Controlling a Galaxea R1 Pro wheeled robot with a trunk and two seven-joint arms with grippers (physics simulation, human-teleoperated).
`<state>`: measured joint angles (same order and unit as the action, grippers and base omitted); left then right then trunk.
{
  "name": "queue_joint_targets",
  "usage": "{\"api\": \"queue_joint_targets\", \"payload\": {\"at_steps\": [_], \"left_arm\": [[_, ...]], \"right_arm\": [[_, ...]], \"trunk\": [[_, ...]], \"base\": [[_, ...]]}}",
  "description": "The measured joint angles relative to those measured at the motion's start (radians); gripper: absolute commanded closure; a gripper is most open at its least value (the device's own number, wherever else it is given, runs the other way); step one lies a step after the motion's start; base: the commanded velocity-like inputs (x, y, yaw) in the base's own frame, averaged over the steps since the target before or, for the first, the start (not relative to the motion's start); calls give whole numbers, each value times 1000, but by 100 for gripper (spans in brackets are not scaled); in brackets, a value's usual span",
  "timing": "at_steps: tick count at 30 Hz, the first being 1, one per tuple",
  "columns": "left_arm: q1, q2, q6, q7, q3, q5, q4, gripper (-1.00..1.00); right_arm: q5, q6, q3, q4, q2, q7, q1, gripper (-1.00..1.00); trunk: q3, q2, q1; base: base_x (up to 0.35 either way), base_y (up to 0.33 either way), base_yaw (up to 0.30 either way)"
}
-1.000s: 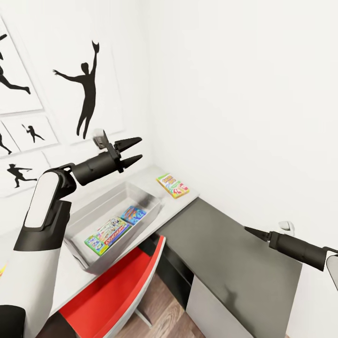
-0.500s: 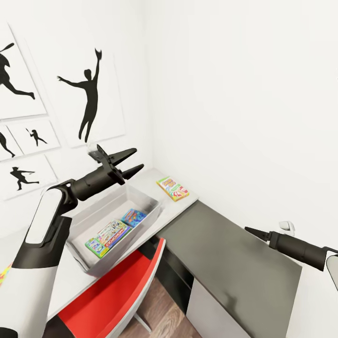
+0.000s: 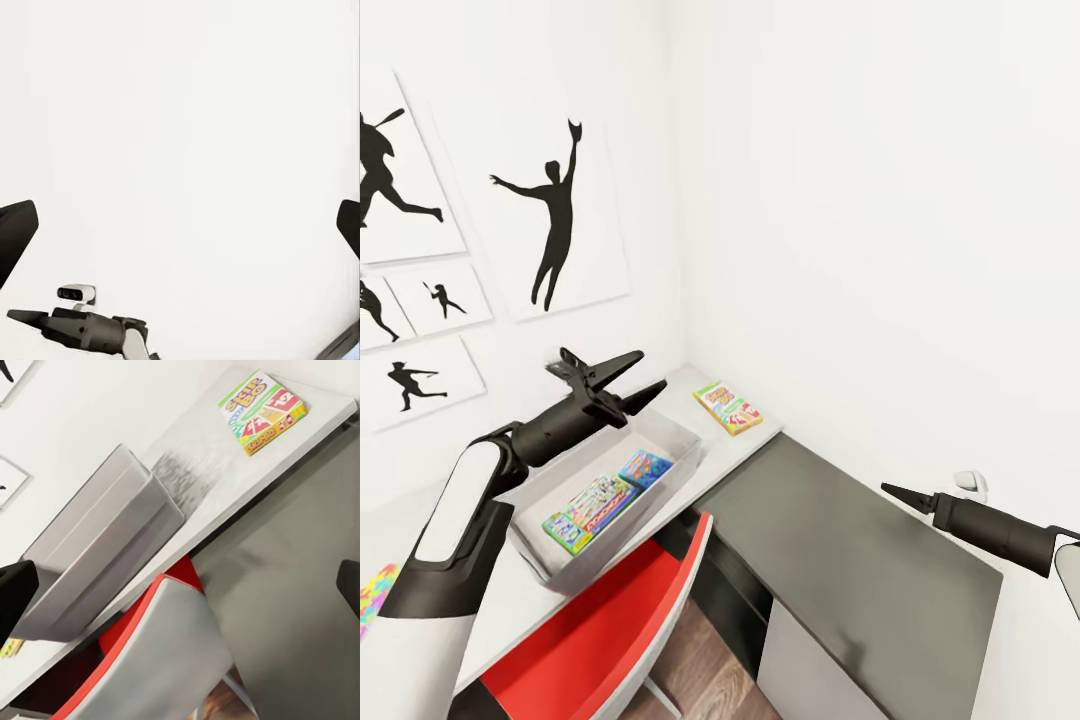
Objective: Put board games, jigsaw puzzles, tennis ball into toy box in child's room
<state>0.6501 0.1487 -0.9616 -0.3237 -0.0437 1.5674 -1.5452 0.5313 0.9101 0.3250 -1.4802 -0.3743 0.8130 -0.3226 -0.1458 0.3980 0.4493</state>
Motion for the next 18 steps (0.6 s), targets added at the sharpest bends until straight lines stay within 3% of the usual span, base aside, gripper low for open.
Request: {"api": "queue_joint_targets", "payload": {"at_steps": [6,9,10,11,12,14,15,16,17,18], "left_arm": [[-63,5,9,-89,2,-40,1,-100],[-123,22,23,-192,5,-122,1,-100],[-124,23,23,-193,5,-122,1,-100],[-139,29,33,-230,6,-156,1,-100],[-140,29,33,-231,6,-157,1,-100],[-163,38,63,-312,7,-226,2,-100],[-164,38,64,-314,7,-227,2,-100],[-173,41,80,-355,8,-259,2,-100],[-173,42,81,-357,8,-261,2,-100],[-180,44,98,-397,8,-291,3,-100]], "right_arm": [[0,0,0,0,0,0,0,-100],[0,0,-1,0,0,0,0,-100],[0,0,-1,0,0,0,0,-100],[0,0,-1,0,0,0,0,-100],[0,0,-1,0,0,0,0,-100],[0,0,-1,0,0,0,0,-100],[0,0,-1,0,0,0,0,-100],[0,0,-1,0,0,0,0,-100],[0,0,-1,0,0,0,0,-100],[0,0,-1,0,0,0,0,-100]], "trunk": [[10,0,0],[15,0,0],[16,0,0],[18,0,0],[20,0,0],[23,0,0],[24,0,0],[26,0,0],[28,0,0],[29,0,0]], "base": [[0,0,0],[0,0,0],[0,0,0],[0,0,0],[0,0,0],[0,0,0],[0,0,0],[0,0,0],[0,0,0],[0,0,0]]}}
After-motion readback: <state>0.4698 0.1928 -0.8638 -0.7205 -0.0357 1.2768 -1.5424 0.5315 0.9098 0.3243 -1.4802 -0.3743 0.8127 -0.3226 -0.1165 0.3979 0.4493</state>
